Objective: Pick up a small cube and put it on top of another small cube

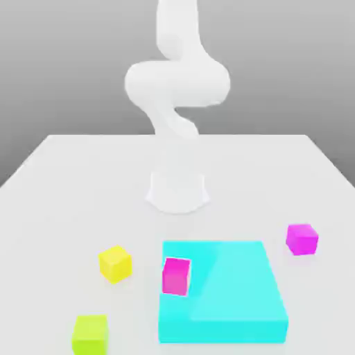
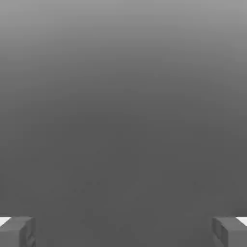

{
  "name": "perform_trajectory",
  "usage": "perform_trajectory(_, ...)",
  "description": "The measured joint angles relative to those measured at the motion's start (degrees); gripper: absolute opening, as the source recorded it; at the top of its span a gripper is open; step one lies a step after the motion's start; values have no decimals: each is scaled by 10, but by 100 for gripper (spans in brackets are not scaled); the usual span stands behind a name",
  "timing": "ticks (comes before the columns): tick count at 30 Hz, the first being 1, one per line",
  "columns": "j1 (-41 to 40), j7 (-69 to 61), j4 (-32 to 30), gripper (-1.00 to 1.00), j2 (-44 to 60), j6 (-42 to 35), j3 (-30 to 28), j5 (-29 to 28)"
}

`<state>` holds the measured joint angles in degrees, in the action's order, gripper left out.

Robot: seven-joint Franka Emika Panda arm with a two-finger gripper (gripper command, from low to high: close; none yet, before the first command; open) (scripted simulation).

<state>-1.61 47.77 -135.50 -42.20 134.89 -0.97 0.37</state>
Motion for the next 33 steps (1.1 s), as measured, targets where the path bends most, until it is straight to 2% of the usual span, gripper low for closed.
perform_trajectory(12, -96, 124, -211, 0, 217, 178, -32, 9)
perform_trajectory(17, -151, 207, -309, 0, 336, 273, -43, -16)
perform_trajectory(21, -164, 290, -323, 0, 445, 357, -76, -103)
perform_trajectory(23, -161, 297, -318, 0, 484, 388, -80, -109)
perform_trajectory(26, -204, 287, -310, 0, 540, 434, -33, -94)
perform_trajectory(27, -222, 285, -307, -100, 555, 447, -14, -92)
perform_trajectory(33, -232, 286, -306, -100, 562, 454, -5, -92)
